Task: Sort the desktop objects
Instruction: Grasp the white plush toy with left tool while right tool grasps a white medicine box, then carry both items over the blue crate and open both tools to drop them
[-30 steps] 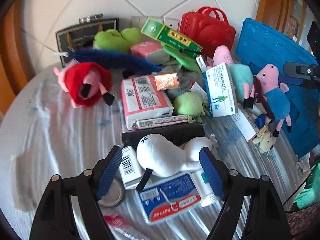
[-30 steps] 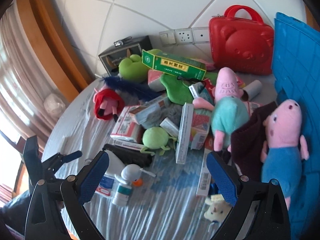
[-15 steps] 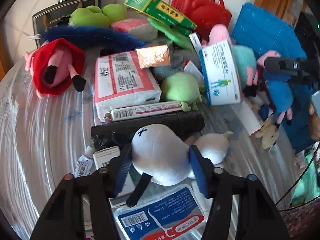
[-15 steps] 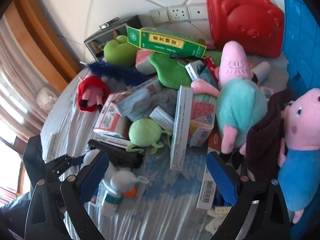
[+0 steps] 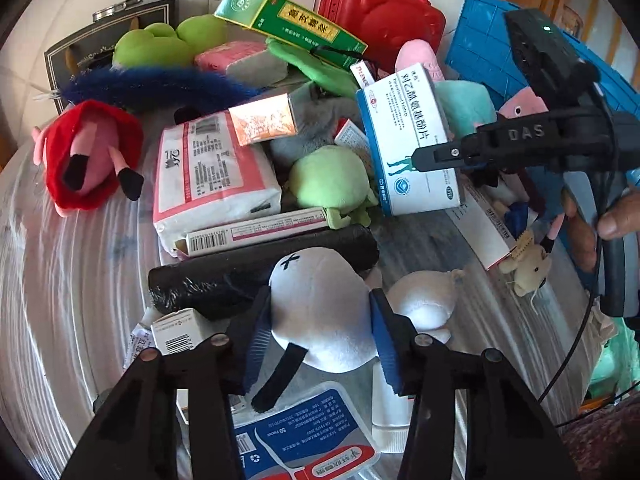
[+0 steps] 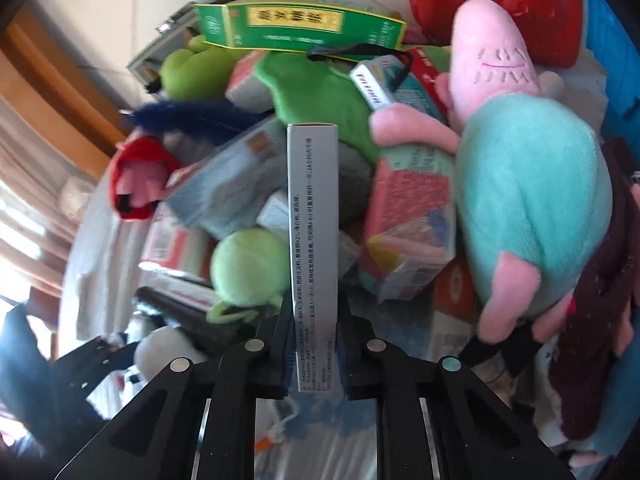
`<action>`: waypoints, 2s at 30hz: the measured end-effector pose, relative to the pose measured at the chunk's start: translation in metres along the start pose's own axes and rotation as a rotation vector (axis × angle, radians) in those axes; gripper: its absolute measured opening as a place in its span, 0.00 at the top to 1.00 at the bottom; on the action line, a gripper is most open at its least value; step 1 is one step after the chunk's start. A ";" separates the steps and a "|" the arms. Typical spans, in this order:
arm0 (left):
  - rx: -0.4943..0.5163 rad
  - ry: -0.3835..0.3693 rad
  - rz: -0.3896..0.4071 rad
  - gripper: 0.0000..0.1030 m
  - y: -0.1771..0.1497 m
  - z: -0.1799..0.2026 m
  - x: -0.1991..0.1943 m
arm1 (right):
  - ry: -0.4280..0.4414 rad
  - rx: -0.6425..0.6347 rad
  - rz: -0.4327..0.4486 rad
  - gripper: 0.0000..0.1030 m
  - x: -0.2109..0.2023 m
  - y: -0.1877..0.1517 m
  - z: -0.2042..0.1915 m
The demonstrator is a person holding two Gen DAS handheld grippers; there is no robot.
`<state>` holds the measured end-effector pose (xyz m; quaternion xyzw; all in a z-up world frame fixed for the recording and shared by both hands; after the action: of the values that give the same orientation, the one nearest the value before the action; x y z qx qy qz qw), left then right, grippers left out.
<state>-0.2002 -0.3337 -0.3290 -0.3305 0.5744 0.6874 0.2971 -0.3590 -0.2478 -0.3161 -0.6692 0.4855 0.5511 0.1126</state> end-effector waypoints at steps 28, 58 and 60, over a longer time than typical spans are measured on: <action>0.443 -0.220 0.580 0.56 0.151 0.207 -0.222 | -0.045 0.096 0.756 0.84 -0.399 -0.122 -0.007; 0.371 -0.043 0.559 0.24 0.289 0.483 -0.161 | -0.283 0.341 0.818 0.47 -0.550 -0.149 0.281; 0.379 -0.026 0.560 0.24 0.286 0.483 -0.159 | -0.296 0.336 0.831 0.44 -0.550 -0.152 0.279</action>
<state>-0.3838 0.0911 0.0260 -0.0902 0.7566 0.6275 0.1603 -0.3731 0.3093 -0.0110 -0.3051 0.7733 0.5529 0.0572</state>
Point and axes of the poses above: each gripper's, at about its wrist camera, not at the fingertips, and x roughly the way its jaws point, z to its right, y to its top, the point moved 2 cm from there along x, roughly the way its jaws point, and after that the axes turned 5 degrees about x, right-handed, at the moved point
